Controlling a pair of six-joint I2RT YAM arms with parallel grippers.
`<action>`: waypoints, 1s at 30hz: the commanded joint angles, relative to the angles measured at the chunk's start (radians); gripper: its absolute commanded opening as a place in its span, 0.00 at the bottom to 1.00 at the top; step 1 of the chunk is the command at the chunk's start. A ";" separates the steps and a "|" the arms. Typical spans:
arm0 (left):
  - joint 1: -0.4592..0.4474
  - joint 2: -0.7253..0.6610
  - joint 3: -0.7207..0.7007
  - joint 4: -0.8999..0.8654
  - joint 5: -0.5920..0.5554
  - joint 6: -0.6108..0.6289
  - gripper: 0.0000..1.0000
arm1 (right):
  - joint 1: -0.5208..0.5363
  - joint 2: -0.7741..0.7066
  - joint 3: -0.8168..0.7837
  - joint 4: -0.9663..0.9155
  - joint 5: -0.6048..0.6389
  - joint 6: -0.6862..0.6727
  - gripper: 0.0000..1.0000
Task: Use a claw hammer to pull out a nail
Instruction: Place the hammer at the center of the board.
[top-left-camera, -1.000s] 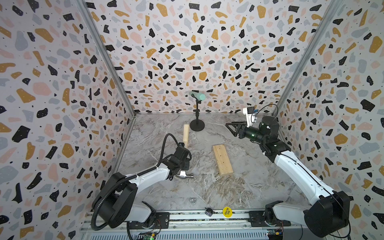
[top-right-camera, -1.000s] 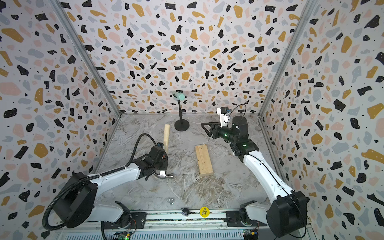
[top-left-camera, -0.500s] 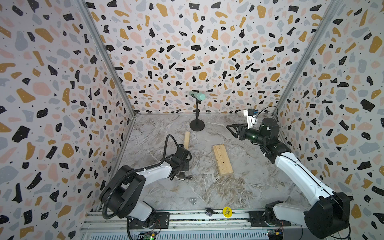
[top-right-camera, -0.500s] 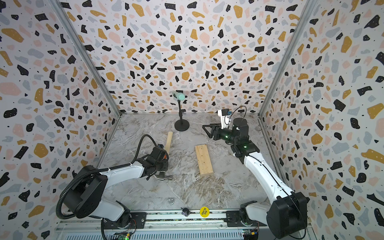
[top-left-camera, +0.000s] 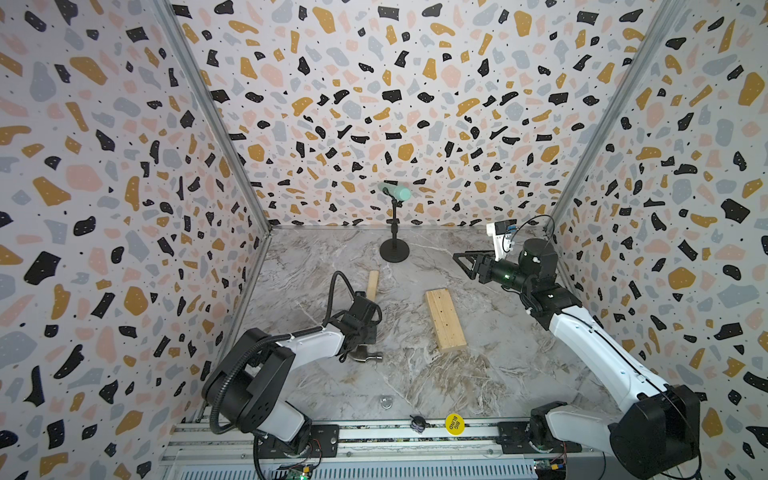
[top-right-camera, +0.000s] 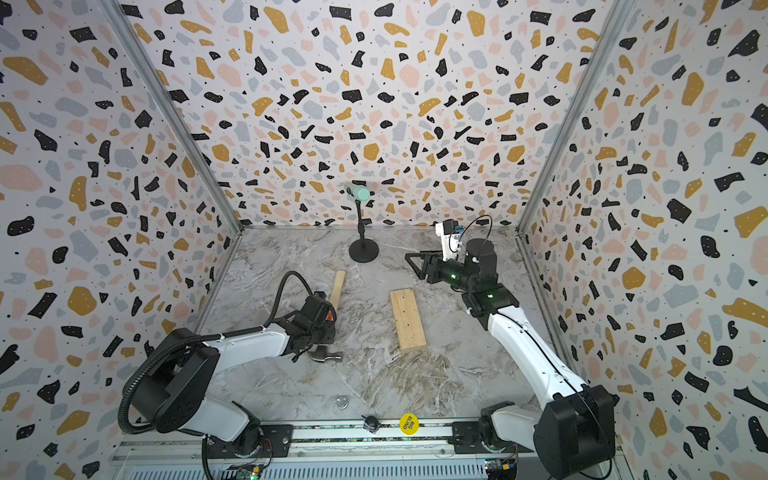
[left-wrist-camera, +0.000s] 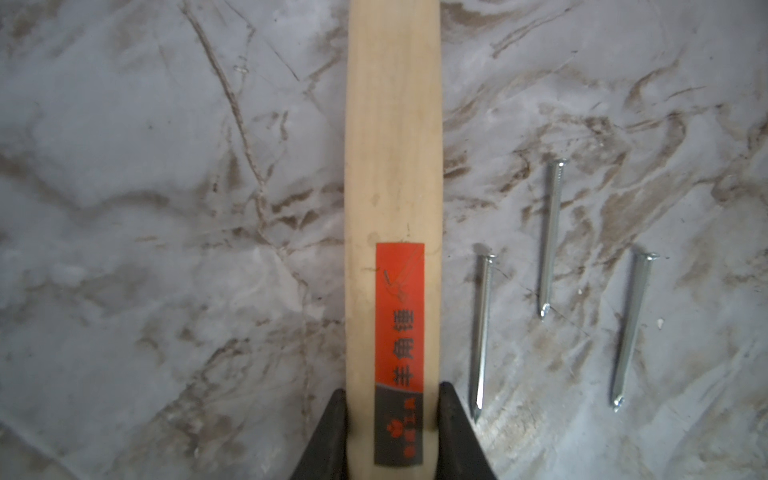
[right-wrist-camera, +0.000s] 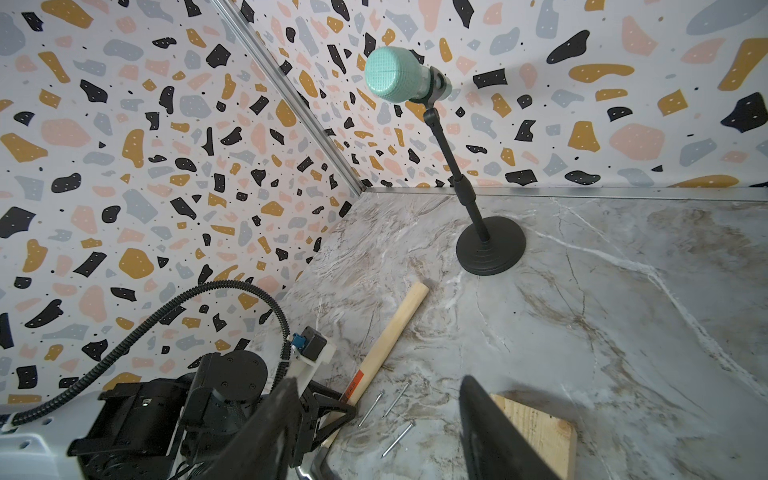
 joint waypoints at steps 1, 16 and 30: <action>0.006 -0.005 -0.011 0.038 -0.031 -0.011 0.00 | -0.004 -0.042 0.001 0.018 -0.012 0.000 0.62; 0.006 0.010 -0.022 0.041 -0.037 -0.030 0.00 | -0.004 -0.036 0.001 0.021 -0.016 -0.002 0.63; 0.006 0.008 -0.015 0.038 -0.035 -0.032 0.26 | -0.009 -0.037 -0.002 0.022 -0.021 -0.002 0.63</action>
